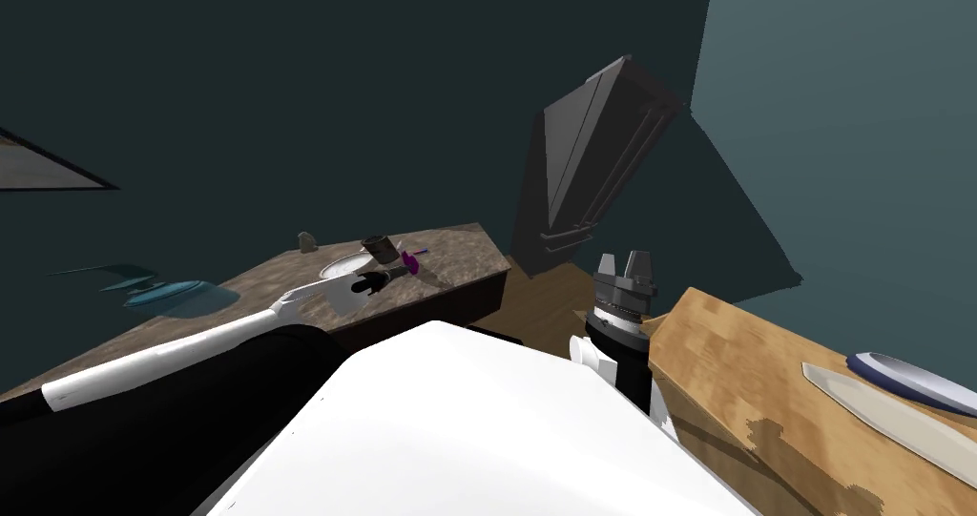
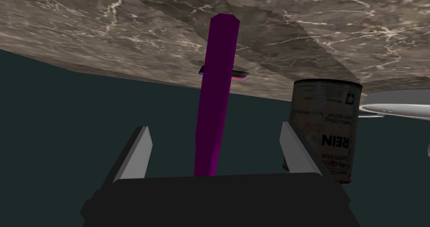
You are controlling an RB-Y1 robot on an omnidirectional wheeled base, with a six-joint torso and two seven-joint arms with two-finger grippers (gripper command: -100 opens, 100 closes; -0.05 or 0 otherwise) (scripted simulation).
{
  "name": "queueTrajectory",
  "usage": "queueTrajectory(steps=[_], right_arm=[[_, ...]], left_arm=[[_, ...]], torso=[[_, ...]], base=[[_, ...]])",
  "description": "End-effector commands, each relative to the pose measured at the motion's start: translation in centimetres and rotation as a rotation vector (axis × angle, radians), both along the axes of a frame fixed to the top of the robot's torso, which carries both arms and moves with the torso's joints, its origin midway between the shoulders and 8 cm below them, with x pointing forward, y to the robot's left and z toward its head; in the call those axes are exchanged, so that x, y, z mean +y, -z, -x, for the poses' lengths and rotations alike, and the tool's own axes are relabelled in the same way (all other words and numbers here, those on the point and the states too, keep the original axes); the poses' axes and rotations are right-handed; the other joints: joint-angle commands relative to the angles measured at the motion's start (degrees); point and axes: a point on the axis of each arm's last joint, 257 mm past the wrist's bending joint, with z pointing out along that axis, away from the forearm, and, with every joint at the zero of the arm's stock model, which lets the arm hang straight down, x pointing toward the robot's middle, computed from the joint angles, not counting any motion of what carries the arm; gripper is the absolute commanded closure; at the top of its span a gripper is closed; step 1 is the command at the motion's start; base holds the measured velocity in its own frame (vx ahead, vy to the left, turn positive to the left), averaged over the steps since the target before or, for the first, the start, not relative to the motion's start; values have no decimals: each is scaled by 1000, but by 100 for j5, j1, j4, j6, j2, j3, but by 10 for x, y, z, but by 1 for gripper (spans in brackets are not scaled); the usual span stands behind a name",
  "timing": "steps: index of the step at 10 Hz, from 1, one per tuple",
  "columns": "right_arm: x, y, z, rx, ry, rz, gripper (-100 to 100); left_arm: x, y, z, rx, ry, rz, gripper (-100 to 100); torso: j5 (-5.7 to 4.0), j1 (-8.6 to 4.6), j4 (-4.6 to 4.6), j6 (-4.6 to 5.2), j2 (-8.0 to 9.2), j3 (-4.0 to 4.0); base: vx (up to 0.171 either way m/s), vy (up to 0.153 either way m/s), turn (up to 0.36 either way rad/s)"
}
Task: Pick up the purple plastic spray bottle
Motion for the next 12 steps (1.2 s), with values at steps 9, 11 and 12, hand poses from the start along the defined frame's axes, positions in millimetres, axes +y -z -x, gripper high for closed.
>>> queueTrajectory(steps=[9, 11, 12], right_arm=[[0, 0, 0, 0, 0, 0, 0], [0, 0, 0, 0, 0, 0, 0], [0, 0, 0, 0, 0, 0, 0]], left_arm=[[64, -3, 23, 80, -87, -107, -100], [75, 4, 32, 76, -109, -88, -100], [86, 4, 35, 74, -118, -93, -100]], torso=[[0, -13, 10, 1, 50, 28], [-1, -9, 13, -8, 55, 32], [-2, -17, 12, 1, 56, 32]], base=[[24, -20, -91], [-27, -41, -123], [-28, -59, -167]])
